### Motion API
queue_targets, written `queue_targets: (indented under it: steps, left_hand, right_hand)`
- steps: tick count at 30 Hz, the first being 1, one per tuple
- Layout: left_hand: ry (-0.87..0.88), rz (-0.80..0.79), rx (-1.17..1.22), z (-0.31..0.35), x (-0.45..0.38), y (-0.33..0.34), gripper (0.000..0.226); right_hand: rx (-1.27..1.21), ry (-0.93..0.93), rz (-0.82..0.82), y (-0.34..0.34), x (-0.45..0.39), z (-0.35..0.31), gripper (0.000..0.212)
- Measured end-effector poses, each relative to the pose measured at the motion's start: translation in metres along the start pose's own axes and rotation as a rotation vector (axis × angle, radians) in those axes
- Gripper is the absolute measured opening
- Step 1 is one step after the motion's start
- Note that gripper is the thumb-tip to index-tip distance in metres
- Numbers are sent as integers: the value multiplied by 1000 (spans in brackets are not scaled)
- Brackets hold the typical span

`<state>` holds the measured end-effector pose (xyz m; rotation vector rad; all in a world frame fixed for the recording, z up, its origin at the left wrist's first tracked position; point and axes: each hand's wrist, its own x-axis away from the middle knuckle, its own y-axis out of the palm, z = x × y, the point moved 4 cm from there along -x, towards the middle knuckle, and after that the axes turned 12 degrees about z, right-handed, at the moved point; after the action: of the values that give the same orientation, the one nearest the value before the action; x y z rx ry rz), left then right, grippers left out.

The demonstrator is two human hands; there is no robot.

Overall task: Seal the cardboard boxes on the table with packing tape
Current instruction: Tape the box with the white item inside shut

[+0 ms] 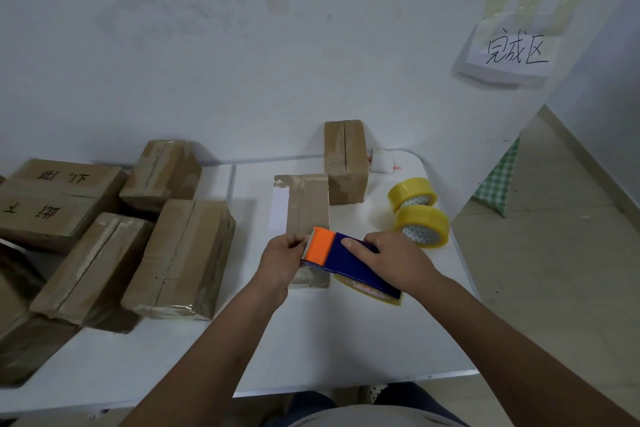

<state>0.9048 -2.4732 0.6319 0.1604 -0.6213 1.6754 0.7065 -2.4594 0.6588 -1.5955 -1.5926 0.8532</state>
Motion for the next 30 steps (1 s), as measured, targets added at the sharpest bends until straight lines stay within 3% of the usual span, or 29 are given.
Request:
queue_targets:
  steps: [15, 19, 23, 30]
  left_hand:
    - [-35, 176, 193, -15, -36, -61, 15]
    - [-78, 107, 206, -27, -39, -68, 12]
    - [-89, 91, 218, -32, -38, -65, 10]
    - [-50, 250, 224, -35, -39, -57, 11]
  right_hand:
    - [168, -75, -180, 0, -18, 3, 67]
    - [215, -67, -222, -1, -22, 10, 68]
    - [209, -30, -204, 2, -24, 15, 66]
    - [219, -48, -176, -2, -27, 9, 62]
